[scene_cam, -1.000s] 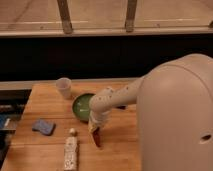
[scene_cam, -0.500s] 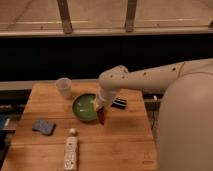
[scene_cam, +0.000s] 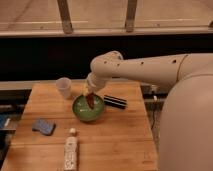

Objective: Place the pepper in the ceramic cup

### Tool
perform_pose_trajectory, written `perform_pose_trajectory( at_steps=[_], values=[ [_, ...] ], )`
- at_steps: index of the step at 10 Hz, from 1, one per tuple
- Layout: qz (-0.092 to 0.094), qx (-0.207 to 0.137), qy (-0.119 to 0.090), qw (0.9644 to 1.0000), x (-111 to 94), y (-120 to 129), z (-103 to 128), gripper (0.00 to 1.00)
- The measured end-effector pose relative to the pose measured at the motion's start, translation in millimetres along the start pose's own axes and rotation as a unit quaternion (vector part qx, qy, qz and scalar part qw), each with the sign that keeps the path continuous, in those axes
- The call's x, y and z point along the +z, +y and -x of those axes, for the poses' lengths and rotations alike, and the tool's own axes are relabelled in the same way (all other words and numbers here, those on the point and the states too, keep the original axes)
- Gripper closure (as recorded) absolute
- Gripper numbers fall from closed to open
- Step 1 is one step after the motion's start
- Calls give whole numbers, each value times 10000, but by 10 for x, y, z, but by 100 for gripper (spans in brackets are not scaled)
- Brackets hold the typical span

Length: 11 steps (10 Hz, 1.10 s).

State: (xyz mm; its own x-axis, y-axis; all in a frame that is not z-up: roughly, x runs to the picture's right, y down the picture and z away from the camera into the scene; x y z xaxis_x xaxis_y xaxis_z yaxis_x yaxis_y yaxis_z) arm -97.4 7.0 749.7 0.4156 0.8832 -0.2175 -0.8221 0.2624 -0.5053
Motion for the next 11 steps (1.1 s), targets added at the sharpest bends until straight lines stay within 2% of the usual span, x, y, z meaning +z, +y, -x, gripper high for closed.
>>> perform_pose_trajectory(
  at_steps=[1, 3, 11],
  values=[
    [192, -290, -197, 9992, 19, 124, 165, 80],
    [354, -554, -405, 9970, 19, 216, 328, 80],
    [368, -577, -418, 9968, 19, 224, 341, 80]
  ],
)
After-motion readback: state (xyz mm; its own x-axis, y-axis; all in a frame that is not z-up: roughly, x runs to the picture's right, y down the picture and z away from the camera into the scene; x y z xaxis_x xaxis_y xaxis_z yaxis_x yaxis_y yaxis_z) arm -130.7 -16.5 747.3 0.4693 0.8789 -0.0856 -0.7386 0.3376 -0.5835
